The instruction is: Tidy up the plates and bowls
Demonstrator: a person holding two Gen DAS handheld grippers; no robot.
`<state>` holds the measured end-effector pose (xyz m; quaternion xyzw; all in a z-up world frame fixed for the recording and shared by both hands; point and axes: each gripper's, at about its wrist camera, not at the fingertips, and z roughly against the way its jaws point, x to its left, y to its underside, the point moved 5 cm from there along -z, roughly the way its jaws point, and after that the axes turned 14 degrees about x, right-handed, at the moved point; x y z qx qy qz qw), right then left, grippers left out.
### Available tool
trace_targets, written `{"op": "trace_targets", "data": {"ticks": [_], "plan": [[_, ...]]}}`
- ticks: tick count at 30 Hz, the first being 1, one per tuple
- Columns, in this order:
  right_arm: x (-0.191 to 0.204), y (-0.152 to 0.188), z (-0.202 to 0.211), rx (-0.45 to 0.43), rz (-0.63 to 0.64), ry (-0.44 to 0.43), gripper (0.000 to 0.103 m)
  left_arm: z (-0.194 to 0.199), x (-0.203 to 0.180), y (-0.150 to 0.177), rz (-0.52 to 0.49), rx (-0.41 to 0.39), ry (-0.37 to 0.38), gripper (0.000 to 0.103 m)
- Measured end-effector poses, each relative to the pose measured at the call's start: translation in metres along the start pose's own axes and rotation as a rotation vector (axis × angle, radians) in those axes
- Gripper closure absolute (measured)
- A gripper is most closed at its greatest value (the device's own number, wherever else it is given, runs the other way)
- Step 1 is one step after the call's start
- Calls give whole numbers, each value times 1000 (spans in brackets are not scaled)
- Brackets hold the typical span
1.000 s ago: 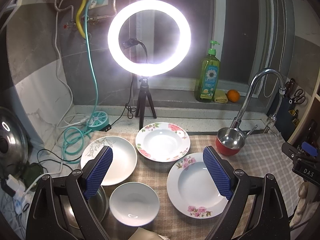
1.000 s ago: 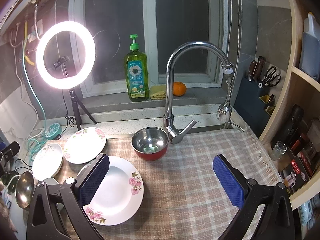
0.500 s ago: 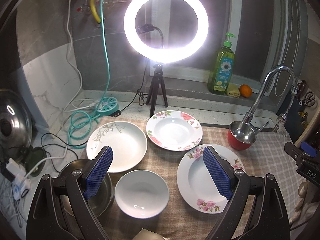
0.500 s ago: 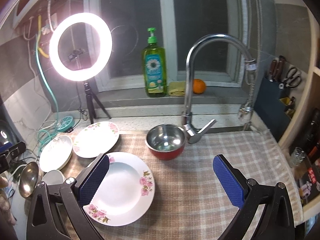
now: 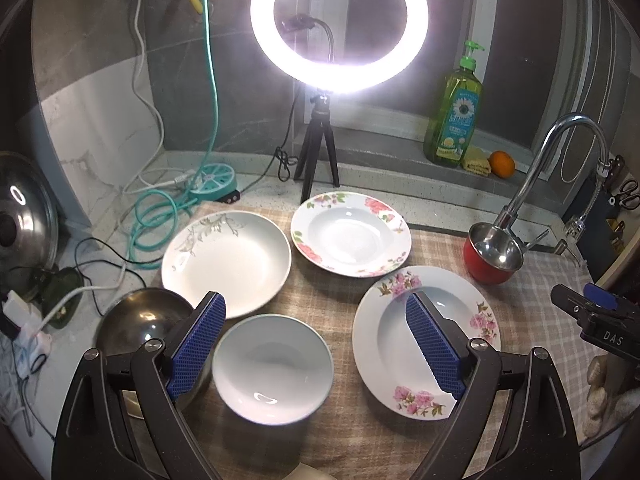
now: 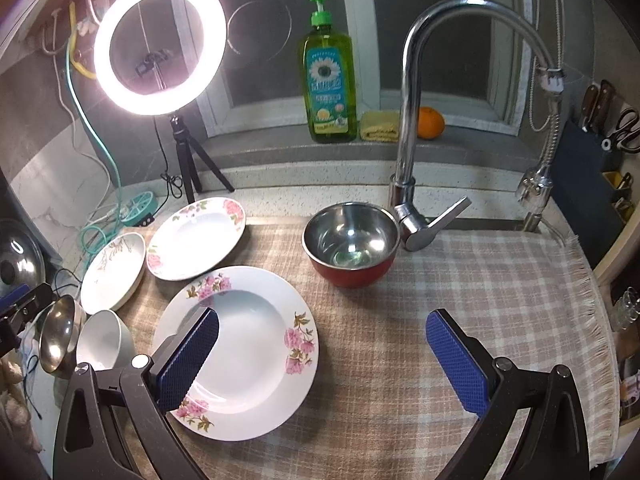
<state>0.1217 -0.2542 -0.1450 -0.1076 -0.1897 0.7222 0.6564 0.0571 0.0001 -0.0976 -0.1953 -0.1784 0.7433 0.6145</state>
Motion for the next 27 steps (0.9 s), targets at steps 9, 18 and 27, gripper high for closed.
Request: {"op": "trace_targets", "data": {"ticks": [9, 18, 27], "plan": [[-9, 4, -40, 123, 10, -86, 1, -29, -21, 15, -4, 106, 57, 12], [-22, 5, -70, 205, -39, -176, 11, -62, -39, 19, -34, 231, 129, 19], [-30, 6, -100, 294, -111, -268, 39, -99, -39, 4, -41, 379, 196, 47]]}}
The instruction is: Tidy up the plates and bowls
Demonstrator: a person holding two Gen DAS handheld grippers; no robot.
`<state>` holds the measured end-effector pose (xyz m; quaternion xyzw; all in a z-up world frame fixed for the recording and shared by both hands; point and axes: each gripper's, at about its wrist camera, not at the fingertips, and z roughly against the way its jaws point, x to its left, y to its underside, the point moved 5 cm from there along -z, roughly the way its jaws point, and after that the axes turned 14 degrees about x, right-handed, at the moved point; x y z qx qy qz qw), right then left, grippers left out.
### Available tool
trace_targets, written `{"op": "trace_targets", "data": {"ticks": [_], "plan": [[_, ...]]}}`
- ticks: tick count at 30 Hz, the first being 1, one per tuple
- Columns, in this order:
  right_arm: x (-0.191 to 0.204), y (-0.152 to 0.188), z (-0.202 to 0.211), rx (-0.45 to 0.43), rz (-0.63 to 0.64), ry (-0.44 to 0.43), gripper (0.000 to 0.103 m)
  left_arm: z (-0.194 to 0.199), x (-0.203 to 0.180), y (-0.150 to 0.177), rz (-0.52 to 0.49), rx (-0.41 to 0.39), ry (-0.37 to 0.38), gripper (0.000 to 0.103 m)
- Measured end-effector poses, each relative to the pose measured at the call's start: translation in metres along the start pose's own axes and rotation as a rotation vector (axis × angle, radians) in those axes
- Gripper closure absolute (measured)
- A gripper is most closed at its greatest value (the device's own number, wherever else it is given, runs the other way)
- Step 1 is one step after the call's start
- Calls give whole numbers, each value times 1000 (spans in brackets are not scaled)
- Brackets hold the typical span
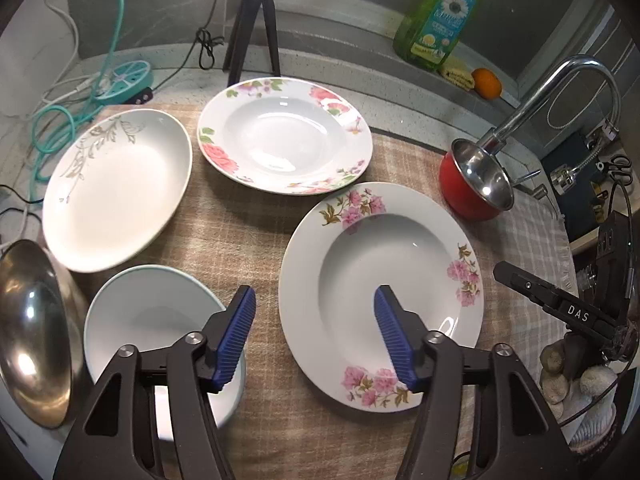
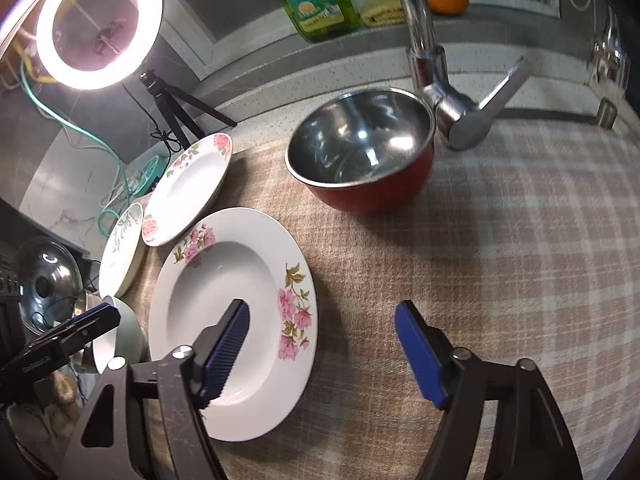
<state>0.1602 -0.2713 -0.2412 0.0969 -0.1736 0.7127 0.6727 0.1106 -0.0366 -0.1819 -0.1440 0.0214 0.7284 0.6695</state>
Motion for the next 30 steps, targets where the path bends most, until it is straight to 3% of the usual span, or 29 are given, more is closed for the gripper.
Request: {"op": "trace_targets", "data": {"ticks": [2, 8, 20, 30], "plan": [[-5, -1, -6, 22, -25, -23, 47, -7, 3, -4, 7, 36, 19, 53], [-15, -3, -17, 62, -84, -81, 57, -19, 4, -13, 2, 83, 26, 56], [-17, -5, -27, 96, -103, -131, 69, -33, 6, -21, 5, 129, 33, 67], [-12, -8, -31, 114, -82, -128, 74, -42, 11, -28, 25, 152, 40, 68]]}}
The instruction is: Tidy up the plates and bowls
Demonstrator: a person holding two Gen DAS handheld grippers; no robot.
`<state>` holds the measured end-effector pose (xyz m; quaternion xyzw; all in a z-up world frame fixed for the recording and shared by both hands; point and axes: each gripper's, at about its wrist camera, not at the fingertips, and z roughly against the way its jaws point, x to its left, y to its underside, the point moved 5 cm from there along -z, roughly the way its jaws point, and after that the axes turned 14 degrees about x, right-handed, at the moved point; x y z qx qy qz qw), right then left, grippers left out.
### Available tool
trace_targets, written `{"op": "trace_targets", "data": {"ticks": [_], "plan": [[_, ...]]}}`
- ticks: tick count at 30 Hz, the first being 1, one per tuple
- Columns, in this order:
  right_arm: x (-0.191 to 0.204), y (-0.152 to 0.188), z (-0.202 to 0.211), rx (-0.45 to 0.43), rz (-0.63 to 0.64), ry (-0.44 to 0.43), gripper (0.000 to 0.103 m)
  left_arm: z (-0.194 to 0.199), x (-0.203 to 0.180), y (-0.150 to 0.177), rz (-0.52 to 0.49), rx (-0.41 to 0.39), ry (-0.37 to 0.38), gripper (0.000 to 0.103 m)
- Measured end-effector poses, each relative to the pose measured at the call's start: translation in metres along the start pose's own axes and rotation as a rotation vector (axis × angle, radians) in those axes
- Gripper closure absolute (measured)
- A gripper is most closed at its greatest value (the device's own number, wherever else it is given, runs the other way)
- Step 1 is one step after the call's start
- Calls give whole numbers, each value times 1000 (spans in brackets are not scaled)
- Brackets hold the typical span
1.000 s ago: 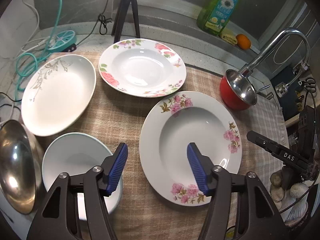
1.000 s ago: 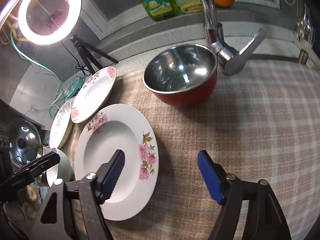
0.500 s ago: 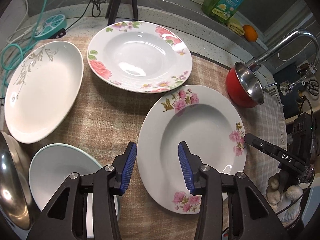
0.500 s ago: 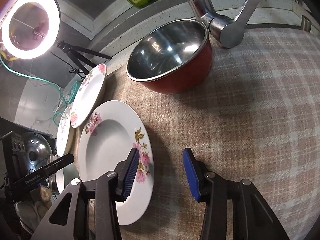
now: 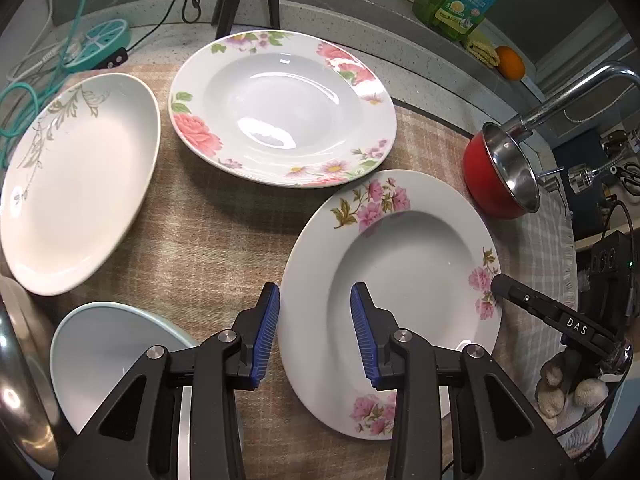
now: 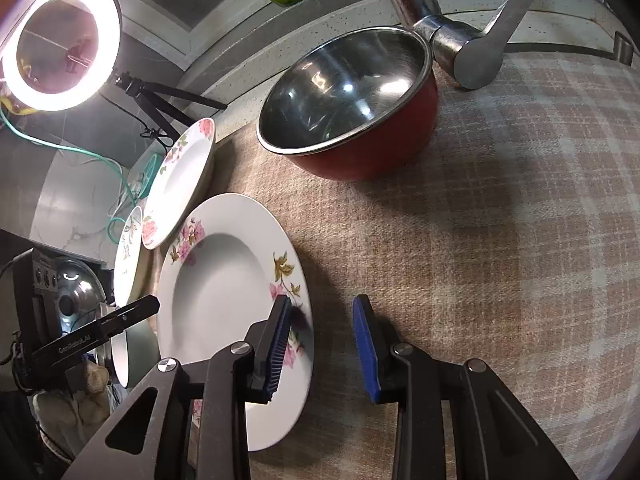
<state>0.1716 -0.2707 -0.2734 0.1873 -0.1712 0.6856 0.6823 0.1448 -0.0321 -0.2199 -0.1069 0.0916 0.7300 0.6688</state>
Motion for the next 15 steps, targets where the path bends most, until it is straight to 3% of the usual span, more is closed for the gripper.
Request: {"op": "trace_targets", "data": {"ticks": [7, 15], "plan": [[3, -2, -3, 12, 9, 1, 75, -2, 2, -4, 6, 15, 2, 68], [9, -4, -7, 32, 10, -23, 83, -5, 0, -4, -9, 26, -16, 70]]}}
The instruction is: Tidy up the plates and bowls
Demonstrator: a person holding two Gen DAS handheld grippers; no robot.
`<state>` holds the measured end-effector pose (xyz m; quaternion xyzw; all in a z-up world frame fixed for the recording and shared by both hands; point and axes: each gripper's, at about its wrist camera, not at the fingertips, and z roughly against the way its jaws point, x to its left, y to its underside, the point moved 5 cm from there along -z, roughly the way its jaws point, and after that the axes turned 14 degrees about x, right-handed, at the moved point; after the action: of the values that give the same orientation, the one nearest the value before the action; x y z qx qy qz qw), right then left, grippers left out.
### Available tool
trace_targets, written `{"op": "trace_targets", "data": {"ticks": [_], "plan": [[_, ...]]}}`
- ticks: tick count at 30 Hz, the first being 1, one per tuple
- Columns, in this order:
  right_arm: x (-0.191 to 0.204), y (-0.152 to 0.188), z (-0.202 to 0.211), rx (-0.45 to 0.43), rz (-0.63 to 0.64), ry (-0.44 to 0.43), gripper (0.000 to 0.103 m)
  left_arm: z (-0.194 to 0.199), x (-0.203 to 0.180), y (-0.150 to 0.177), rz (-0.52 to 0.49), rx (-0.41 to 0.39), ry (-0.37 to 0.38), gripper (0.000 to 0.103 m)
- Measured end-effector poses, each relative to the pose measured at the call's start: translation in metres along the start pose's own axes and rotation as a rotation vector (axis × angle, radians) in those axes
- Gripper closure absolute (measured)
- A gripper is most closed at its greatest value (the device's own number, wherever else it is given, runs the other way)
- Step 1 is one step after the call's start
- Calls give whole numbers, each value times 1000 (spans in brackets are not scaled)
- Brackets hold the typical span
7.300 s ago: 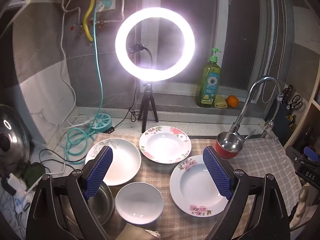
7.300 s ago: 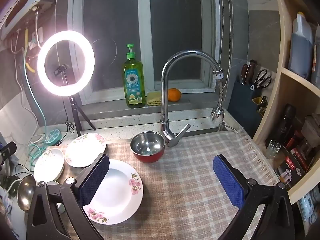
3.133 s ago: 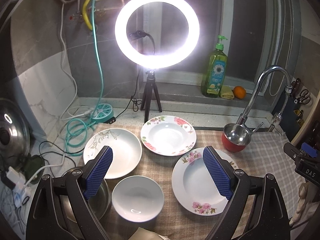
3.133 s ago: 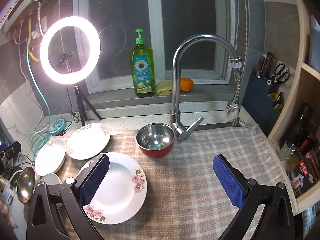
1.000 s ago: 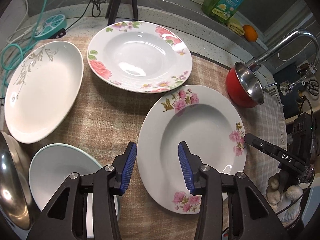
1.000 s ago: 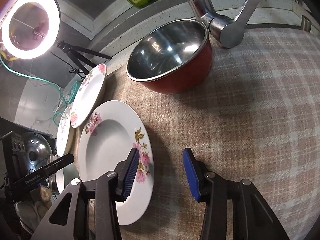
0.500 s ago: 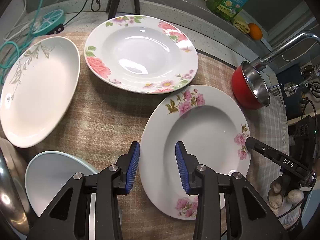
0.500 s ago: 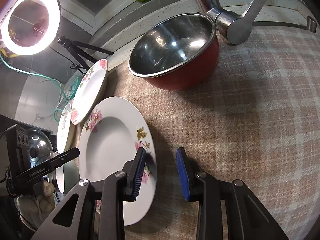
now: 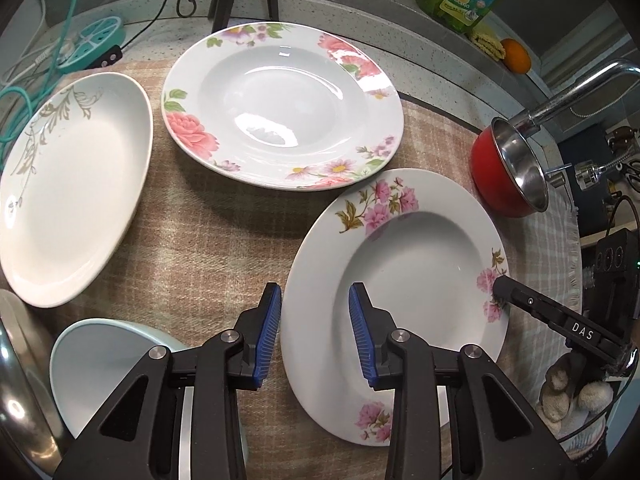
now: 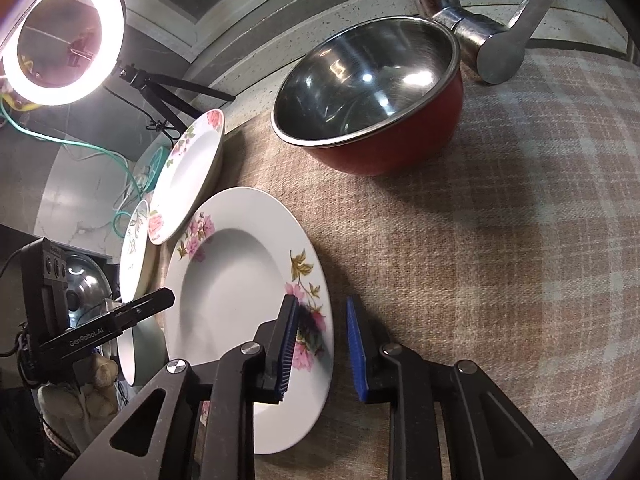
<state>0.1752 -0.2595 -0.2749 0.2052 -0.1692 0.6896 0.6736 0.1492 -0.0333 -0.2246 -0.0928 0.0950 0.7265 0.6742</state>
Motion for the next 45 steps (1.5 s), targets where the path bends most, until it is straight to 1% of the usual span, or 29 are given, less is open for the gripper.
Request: {"op": "trace_targets", "data": {"ticks": [12, 21, 29, 45], "plan": [[5, 3, 1, 0, -2, 7, 89, -3, -1, 0, -16, 7, -21, 73], [4, 4, 2, 0, -9, 17, 88, -5, -3, -1, -17, 7, -33, 73], [2, 6, 3, 8, -31, 7, 88, -5, -5, 0, -18, 14, -39, 73], [-5, 27, 8, 18, -72, 5, 88, -6, -10, 10, -46, 30, -53, 73]]}}
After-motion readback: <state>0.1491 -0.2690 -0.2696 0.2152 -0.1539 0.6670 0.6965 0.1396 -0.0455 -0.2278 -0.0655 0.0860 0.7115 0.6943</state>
